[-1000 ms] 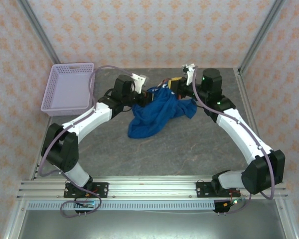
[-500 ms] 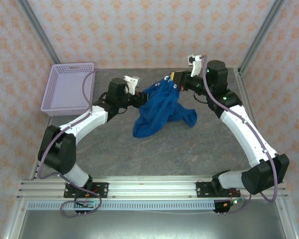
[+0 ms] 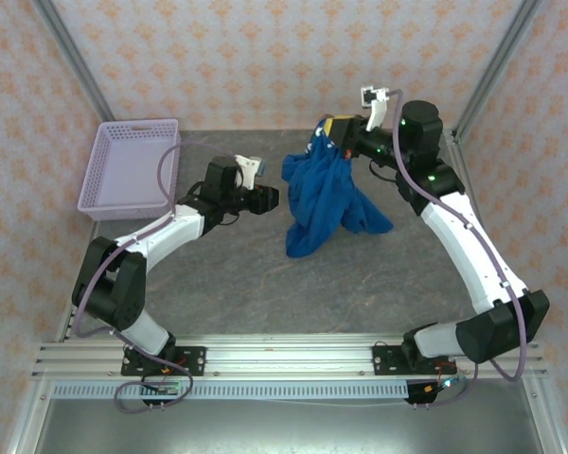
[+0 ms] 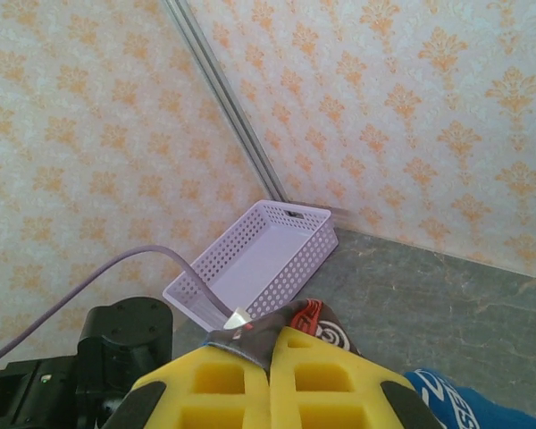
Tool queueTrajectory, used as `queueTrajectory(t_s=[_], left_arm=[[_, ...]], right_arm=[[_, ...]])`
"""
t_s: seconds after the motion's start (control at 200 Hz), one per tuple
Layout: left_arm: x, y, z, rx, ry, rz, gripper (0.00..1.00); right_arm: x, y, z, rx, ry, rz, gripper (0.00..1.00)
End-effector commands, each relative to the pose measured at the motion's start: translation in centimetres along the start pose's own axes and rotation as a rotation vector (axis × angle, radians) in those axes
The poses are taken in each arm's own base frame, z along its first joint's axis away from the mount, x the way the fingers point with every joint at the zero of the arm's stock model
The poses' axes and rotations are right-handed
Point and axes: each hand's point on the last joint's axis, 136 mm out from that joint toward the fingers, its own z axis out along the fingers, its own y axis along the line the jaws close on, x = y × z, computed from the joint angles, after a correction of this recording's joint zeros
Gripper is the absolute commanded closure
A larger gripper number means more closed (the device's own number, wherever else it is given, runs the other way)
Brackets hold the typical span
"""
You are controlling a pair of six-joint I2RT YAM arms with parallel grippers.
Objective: Fold the inside-out t-shirt
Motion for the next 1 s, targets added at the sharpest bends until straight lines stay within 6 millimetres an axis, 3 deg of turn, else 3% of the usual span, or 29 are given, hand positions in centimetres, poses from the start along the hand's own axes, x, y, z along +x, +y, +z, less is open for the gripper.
queueTrajectory(t_s=[0.0, 0.13, 0.23, 0.3, 0.34, 0.415, 0.55, 0.64, 0.656, 0.716, 0.766, 0.871, 0.996], left_arm=[[-1.7, -1.1, -1.6, 0.003, -0.076, 0.039, 0.52], [-2.8, 0.1, -3.0, -0.085, -0.132, 0.028, 0.49], [-3.3, 4.1, -5.5, -0.308, -0.19, -0.068, 0.46], [-2.6, 7.4, -8.1, -0.488, -0.223, -0.16, 0.43], [-1.8, 8.9, -9.7, -0.563, -0.248, -0.208, 0.42], [-0.5, 9.9, -12.0, -0.632, -0.301, -0.245, 0.38], [1.0, 9.4, -14.0, -0.62, -0.344, -0.248, 0.31], [1.6, 8.2, -13.0, -0.538, -0.303, -0.235, 0.28], [1.8, 8.0, -12.7, -0.52, -0.29, -0.235, 0.28], [2.4, 7.2, -11.1, -0.444, -0.24, -0.231, 0.26], [2.9, 6.4, -9.8, -0.388, -0.196, -0.223, 0.26], [3.7, 3.9, -6.4, -0.296, -0.073, -0.123, 0.24], [4.8, 0.6, -2.1, -0.25, 0.097, 0.058, 0.23]], right_arm=[[-2.7, 1.2, -0.2, -0.039, -0.062, -0.044, 1.0], [-3.6, 2.4, 1.4, -0.108, -0.054, -0.025, 1.0], [-3.8, 4.9, 2.5, -0.162, -0.009, -0.084, 1.0], [-2.9, 6.2, 2.6, -0.182, 0.042, -0.136, 1.0], [-1.6, 6.0, 2.5, -0.175, 0.085, -0.148, 1.0], [1.9, 4.8, 2.1, -0.153, 0.163, -0.164, 1.0], [12.7, 1.6, 0.6, -0.096, 0.35, -0.079, 1.0], [20.7, -1.8, -0.9, 0.03, 0.451, 0.055, 1.0], [21.1, -2.1, -1.0, 0.042, 0.454, 0.064, 1.0], [26.5, -4.3, -2.4, 0.138, 0.524, 0.178, 1.0], [29.3, -5.5, -3.4, 0.198, 0.557, 0.244, 1.0], [33.3, -7.0, -5.2, 0.3, 0.578, 0.354, 1.0], [34.7, -8.3, -6.7, 0.4, 0.575, 0.388, 0.98]])
